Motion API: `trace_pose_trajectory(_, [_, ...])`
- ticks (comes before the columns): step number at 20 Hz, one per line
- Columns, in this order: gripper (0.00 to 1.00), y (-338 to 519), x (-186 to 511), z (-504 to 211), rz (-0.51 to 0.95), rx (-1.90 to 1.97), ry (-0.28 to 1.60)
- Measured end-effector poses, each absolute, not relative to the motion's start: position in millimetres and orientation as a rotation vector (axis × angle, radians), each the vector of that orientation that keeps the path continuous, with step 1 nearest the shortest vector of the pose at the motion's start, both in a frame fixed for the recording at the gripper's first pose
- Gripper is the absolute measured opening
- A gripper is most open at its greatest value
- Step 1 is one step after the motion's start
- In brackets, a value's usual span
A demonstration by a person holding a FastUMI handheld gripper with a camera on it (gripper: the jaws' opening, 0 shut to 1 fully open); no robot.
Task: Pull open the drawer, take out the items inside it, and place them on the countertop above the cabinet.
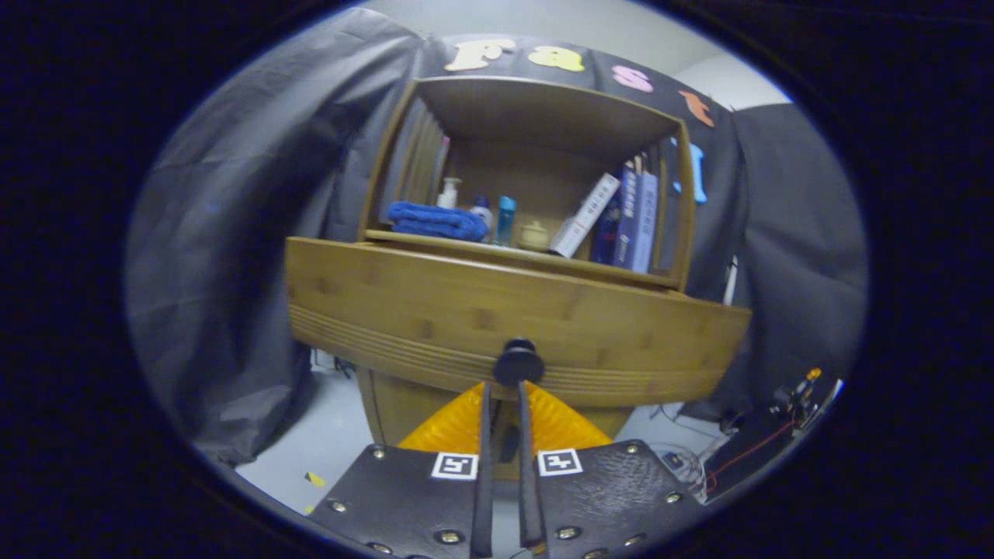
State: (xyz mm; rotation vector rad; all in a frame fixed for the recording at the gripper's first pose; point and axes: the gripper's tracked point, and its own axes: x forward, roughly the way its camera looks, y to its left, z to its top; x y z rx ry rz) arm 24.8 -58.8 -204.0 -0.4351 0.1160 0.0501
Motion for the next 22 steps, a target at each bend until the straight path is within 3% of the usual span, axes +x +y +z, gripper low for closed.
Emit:
trace_pose_trajectory(3, [0.16,-64.8,27.3,-201.7,0.012,-0.365,0.133])
trace_pose_trajectory(5, [0.28,-74.2,33.8,-201.2,-0.022,-0.313,0.149])
trace_pose_trajectory(10, [0.76,-83.6,58.4,-201.3,-0.068,-0.233,0.152])
trace_pose_trajectory(11, [0.77,-83.0,64.4,-201.2,-0.066,-0.228,0.153])
trace_pose_trajectory(16, [0.78,-72.4,89.8,-203.3,-0.046,-0.226,0.167])
trace_pose_trajectory(22, [0.49,-77.3,94.3,-201.1,-0.066,-0.272,0.124])
